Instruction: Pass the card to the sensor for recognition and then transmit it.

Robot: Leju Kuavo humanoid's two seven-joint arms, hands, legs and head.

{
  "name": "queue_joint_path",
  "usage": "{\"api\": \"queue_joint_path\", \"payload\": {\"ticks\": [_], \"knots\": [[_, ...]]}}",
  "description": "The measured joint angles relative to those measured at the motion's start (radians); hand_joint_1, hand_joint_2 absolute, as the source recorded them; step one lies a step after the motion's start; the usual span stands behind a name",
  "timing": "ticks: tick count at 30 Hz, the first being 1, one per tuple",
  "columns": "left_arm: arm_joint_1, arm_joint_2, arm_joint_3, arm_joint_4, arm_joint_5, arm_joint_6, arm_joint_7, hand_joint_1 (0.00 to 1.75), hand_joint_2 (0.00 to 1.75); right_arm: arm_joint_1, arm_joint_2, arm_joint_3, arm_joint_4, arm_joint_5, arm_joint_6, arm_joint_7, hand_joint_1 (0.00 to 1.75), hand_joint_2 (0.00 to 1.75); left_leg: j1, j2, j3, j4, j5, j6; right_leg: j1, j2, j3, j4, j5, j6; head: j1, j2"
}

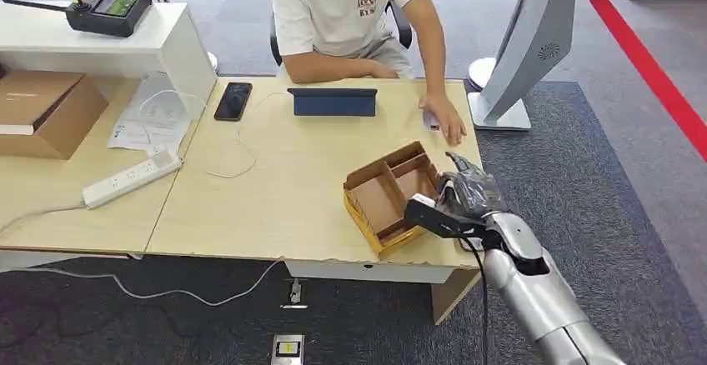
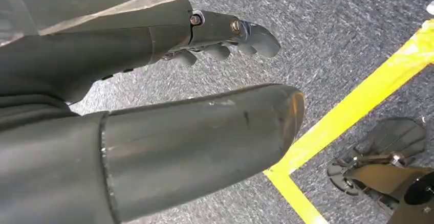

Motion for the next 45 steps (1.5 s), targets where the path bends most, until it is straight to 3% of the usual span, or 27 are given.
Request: {"api": "queue_joint_path", "payload": {"ticks": [13,18,26,38,39,45], "knots": [[-0.003,0.0,-0.001,0.0,-0.006,-0.019,-0.006,0.0,0.0,-0.112,0.008,-0.027,-0.042,-0.003,0.009,-0.031,1.75,1.75,0.0,0.0,0.0,0.0,0.0,0.0,0.0,0.0,0.0,0.0,0.0,0.0,0.0,0.0],[-0.008,0.0,-0.002,0.0,-0.02,-0.028,-0.006,0.0,0.0,-0.188,0.025,-0.028,-0.029,0.013,0.006,-0.072,1.75,1.75,0.0,0.0,0.0,0.0,0.0,0.0,0.0,0.0,0.0,0.0,0.0,0.0,0.0,0.0],[-0.02,-0.002,-0.003,0.0,-0.04,-0.038,-0.004,0.0,0.0,-0.356,0.097,-0.02,0.136,0.019,-0.066,-0.142,1.75,1.75,0.0,0.0,0.0,0.0,0.001,0.0,0.0,0.0,0.0,0.0,0.001,0.0,0.0,0.0],[-0.029,-0.002,-0.01,0.0,-0.058,-0.053,-0.006,0.0,0.0,-0.488,0.204,-0.01,0.365,0.039,-0.085,-0.142,1.75,1.75,0.0,0.0,-0.001,0.0,0.001,0.0,0.0,0.0,0.0,0.0,0.001,0.0,0.0,0.0],[-0.03,-0.002,-0.01,0.0,-0.058,-0.053,-0.006,0.0,0.0,-0.491,0.209,-0.01,0.376,0.039,-0.086,-0.142,0.0,1.75,0.0,0.0,-0.001,0.0,0.001,0.0,0.0,0.0,0.0,0.0,0.001,0.0,0.0,0.0],[-0.035,-0.002,-0.01,0.0,-0.061,-0.052,-0.005,0.0,0.0,-0.503,0.222,-0.008,0.429,0.034,-0.129,-0.139,0.0,1.75,0.0,0.0,-0.001,0.001,0.001,0.0,0.0,0.0,-0.001,0.0,0.001,0.0,0.0,0.0]]}}
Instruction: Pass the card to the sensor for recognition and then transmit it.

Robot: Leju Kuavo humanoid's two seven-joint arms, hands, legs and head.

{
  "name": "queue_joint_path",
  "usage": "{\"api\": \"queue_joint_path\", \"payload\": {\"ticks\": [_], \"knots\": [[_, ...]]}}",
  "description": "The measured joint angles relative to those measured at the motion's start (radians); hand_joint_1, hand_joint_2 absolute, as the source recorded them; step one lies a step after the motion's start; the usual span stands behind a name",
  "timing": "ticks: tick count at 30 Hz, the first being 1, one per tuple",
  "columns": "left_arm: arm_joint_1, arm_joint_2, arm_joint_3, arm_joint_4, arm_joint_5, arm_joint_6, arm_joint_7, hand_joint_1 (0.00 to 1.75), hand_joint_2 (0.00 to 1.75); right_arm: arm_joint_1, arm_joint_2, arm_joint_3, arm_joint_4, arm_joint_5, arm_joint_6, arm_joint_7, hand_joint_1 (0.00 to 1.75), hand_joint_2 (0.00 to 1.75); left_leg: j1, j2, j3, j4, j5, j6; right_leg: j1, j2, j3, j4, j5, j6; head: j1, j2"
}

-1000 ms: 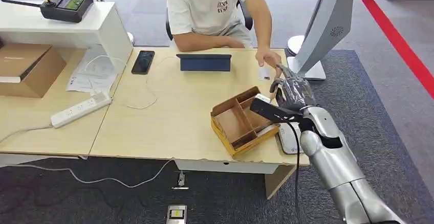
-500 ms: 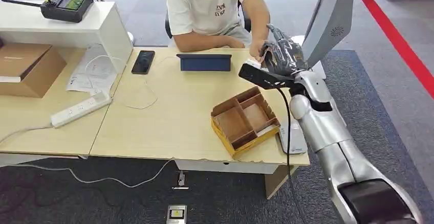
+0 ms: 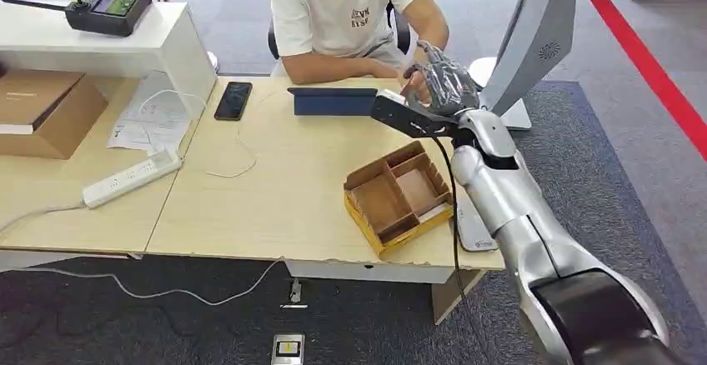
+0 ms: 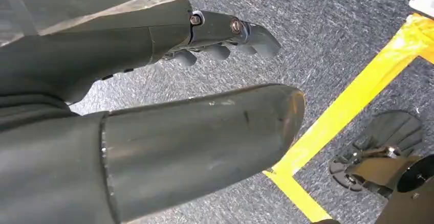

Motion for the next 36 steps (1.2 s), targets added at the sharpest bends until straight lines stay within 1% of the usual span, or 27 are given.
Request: {"api": "queue_joint_path", "payload": {"ticks": [5,6,9,12,16,18,19,22,24,27,32,36], "knots": [[-0.003,0.0,0.0,0.0,-0.01,0.0,0.001,0.0,0.0,-0.004,0.003,0.0,0.024,-0.011,-0.038,-0.015,0.0,1.75,0.0,0.0,0.0,0.0,0.0,0.0,0.0,0.0,0.0,0.0,0.0,0.0,0.0,0.0],[-0.003,0.0,0.0,0.0,-0.012,0.0,0.0,0.0,0.0,-0.005,0.003,0.0,0.028,-0.015,-0.046,-0.02,0.0,0.0,0.0,0.0,0.0,0.0,0.0,0.0,0.0,0.0,0.0,0.0,0.001,0.0,0.0,0.0],[-0.003,0.0,0.0,0.0,-0.011,0.001,-0.001,0.0,0.0,-0.01,0.004,0.0,0.035,-0.028,-0.085,-0.049,0.0,0.0,0.0,0.0,0.0,0.001,0.0,0.0,0.0,0.0,0.0,0.0,0.001,0.0,0.0,0.0],[-0.001,0.0,0.0,0.0,-0.01,0.011,-0.005,0.0,0.0,-0.021,0.005,-0.002,0.037,-0.064,-0.155,-0.1,0.0,0.0,0.0,0.0,0.0,0.001,0.0,0.0,0.0,0.0,0.0,0.0,0.001,0.0,0.0,0.0],[0.005,0.0,0.0,0.0,-0.006,0.036,-0.011,0.0,0.0,-0.032,0.003,-0.027,0.021,-0.187,-0.286,-0.188,0.0,0.0,0.0,0.0,0.0,0.001,0.0,0.0,0.0,0.0,0.0,0.0,0.001,0.0,0.0,0.0],[0.009,0.0,0.0,0.0,-0.004,0.043,-0.012,0.0,0.0,-0.037,-0.003,-0.048,-0.001,-0.274,-0.316,-0.224,0.0,0.0,0.0,0.0,0.001,0.002,0.0,0.0,0.0,0.0,0.0,0.0,0.001,0.0,0.0,0.0],[0.011,-0.001,0.0,0.0,-0.003,0.045,-0.012,0.0,0.0,-0.037,-0.008,-0.063,-0.018,-0.329,-0.325,-0.236,0.0,1.75,0.0,0.0,0.0,0.002,0.0,0.0,0.0,0.0,0.0,0.0,0.001,0.0,0.0,0.0],[0.018,-0.001,0.0,0.0,0.002,0.051,-0.011,0.0,0.0,-0.036,-0.031,-0.113,-0.084,-0.466,-0.324,-0.233,0.0,1.75,0.0,0.0,0.0,0.003,0.0,0.0,0.0,0.0,0.0,0.0,0.001,0.0,0.0,0.0],[0.021,-0.002,0.0,0.0,0.003,0.051,-0.008,0.0,0.0,-0.029,-0.053,-0.144,-0.137,-0.514,-0.324,-0.212,0.0,1.75,0.0,0.0,0.0,0.003,0.0,0.0,0.0,0.0,0.001,0.0,0.001,0.0,0.0,0.0],[0.028,-0.003,0.001,0.0,0.005,0.053,-0.004,0.0,0.0,-0.005,-0.095,-0.194,-0.22,-0.555,-0.334,-0.19,0.0,1.75,0.0,0.0,0.0,0.004,0.0,0.0,0.0,0.0,0.001,0.0,0.001,0.001,0.0,0.0],[0.044,-0.003,0.004,0.0,0.015,0.063,-0.003,0.0,0.0,0.054,-0.181,-0.3,-0.346,-0.661,-0.386,-0.184,0.0,1.75,0.0,0.0,0.0,0.004,-0.001,0.001,0.0,0.0,0.001,-0.001,0.001,0.001,0.0,0.0],[0.053,-0.003,0.006,0.0,0.022,0.073,-0.004,0.0,0.0,0.104,-0.257,-0.405,-0.399,-0.821,-0.469,-0.218,0.0,1.75,0.0,0.0,0.0,0.005,-0.001,0.001,0.0,0.0,0.001,-0.001,0.001,0.001,0.0,0.0]]}}
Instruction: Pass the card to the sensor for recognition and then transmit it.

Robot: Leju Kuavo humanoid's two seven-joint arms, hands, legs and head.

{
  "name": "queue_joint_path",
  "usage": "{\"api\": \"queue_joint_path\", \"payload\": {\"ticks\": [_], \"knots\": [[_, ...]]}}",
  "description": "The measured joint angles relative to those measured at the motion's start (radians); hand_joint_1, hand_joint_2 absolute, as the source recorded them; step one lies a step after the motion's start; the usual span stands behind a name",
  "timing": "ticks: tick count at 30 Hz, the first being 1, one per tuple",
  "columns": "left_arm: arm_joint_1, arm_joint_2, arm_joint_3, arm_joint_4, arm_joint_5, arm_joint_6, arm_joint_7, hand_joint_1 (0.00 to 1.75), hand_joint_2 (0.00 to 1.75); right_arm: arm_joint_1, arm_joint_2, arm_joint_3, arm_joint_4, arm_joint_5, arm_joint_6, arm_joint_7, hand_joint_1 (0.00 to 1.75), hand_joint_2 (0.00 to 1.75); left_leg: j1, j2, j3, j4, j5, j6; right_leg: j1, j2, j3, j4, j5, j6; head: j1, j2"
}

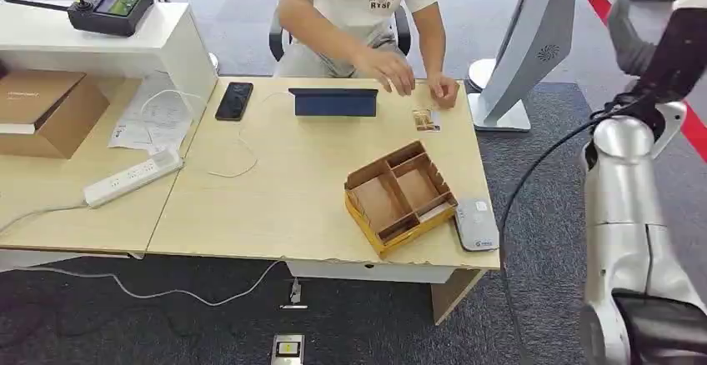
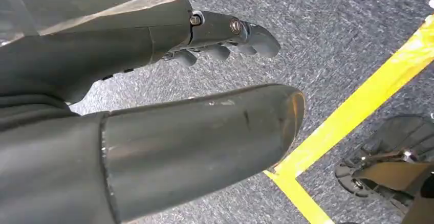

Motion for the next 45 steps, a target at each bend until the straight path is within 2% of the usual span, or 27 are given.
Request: {"api": "queue_joint_path", "payload": {"ticks": [4,10,17,22,25,29,31,37,45], "knots": [[0.005,0.0,0.004,0.0,0.002,0.0,0.0,0.0,0.0,0.064,-0.076,-0.126,-0.022,-0.192,-0.031,-0.051,0.0,1.75,0.0,0.0,0.0,0.0,-0.001,0.001,0.0,0.0,0.0,0.0,0.0,0.0,0.0,0.0],[0.012,0.0,0.007,0.0,0.01,0.016,-0.006,0.0,0.0,0.156,-0.15,-0.333,-0.014,-0.312,-0.037,-0.09,0.0,1.75,0.0,0.0,0.0,0.0,-0.001,0.001,0.0,0.0,0.0,0.0,0.0,0.0,0.0,0.0],[0.018,-0.002,0.023,0.0,0.018,0.034,-0.007,0.0,0.0,0.267,-0.21,-0.449,0.084,-0.383,-0.023,-0.187,0.0,1.75,0.0,0.001,-0.001,-0.001,-0.001,0.001,0.0,0.0,0.0,0.0,0.0,0.0,0.0,0.0],[0.018,-0.004,0.029,0.0,0.018,0.034,-0.007,0.0,0.0,0.287,-0.232,-0.49,0.14,-0.381,-0.028,-0.191,0.0,1.75,0.0,0.001,-0.001,-0.001,-0.001,0.001,0.0,0.0,0.0,0.0,0.0,0.0,0.0,0.0],[0.018,-0.006,0.03,0.0,0.016,0.042,-0.007,0.0,0.0,0.304,-0.239,-0.505,0.181,-0.325,-0.027,-0.159,0.0,1.75,0.0,0.0,-0.001,-0.001,-0.001,0.001,0.0,0.0,0.0,0.0,0.0,0.0,0.0,0.0],[0.017,-0.01,0.031,0.0,0.015,0.047,-0.007,0.0,0.0,0.356,-0.238,-0.511,0.282,-0.304,0.048,-0.099,0.0,1.75,0.0,0.0,-0.001,-0.001,-0.001,0.001,0.0,0.0,0.0,0.0,0.0,0.0,0.0,0.0],[0.017,-0.01,0.031,0.0,0.014,0.047,-0.007,0.0,0.0,0.388,-0.232,-0.51,0.33,-0.279,0.064,-0.079,0.0,1.75,0.0,0.0,-0.002,-0.001,-0.001,0.001,0.0,0.0,0.0,0.0,0.0,0.0,0.0,0.0],[0.016,-0.012,0.032,0.0,0.015,0.041,-0.008,0.0,0.0,0.464,-0.195,-0.506,0.465,-0.194,0.034,-0.033,0.0,1.75,0.0,0.0,-0.002,-0.002,-0.001,0.001,0.0,0.0,0.0,0.0,-0.001,0.0,0.0,0.0],[0.015,-0.014,0.052,0.0,0.031,0.017,-0.006,0.0,0.0,0.542,-0.142,-0.5,0.573,-0.193,0.044,0.06,0.0,1.75,0.0,0.0,-0.002,-0.002,-0.001,0.001,0.0,0.0,0.0,0.0,-0.001,0.0,0.0,0.0]]}}
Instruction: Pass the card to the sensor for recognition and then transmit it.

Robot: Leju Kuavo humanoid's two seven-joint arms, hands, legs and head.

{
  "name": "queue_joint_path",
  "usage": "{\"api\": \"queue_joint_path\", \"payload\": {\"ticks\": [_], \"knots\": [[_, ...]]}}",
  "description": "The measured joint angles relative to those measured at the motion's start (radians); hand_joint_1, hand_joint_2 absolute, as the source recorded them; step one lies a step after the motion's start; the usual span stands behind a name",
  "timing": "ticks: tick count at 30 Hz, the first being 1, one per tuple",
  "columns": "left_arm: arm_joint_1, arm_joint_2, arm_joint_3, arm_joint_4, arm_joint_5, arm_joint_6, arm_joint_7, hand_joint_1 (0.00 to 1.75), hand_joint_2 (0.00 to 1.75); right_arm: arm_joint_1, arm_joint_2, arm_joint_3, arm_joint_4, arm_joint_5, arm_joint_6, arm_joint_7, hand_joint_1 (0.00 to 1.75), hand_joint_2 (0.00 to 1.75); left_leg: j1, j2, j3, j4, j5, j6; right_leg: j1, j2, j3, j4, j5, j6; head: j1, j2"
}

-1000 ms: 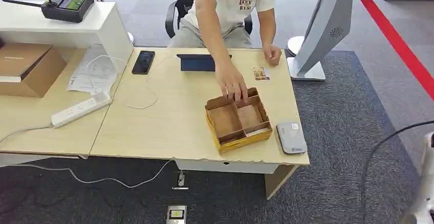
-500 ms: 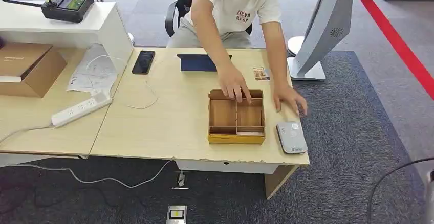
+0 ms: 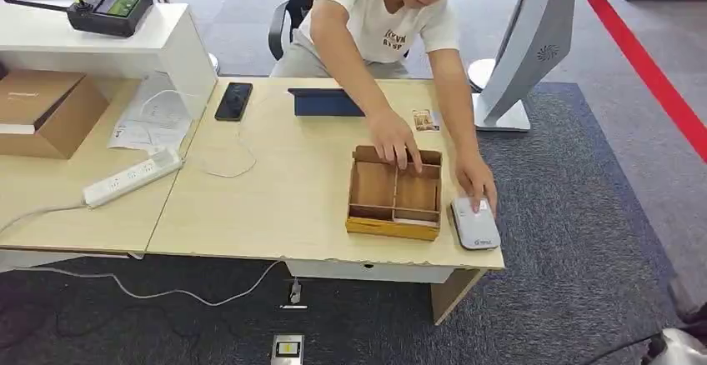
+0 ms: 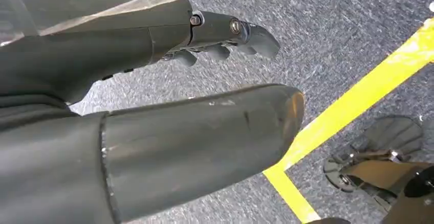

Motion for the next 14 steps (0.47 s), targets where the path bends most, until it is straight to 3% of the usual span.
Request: {"api": "queue_joint_path", "payload": {"ticks": [14], "knots": [[0.0,0.0,0.028,0.0,0.027,-0.001,0.009,0.0,0.0,0.031,0.024,0.0,0.078,0.005,0.028,0.083,0.0,1.75,0.0,0.0,0.0,0.0,0.0,0.0,0.0,0.0,0.0,0.0,0.0,0.0,0.0,0.0]]}}
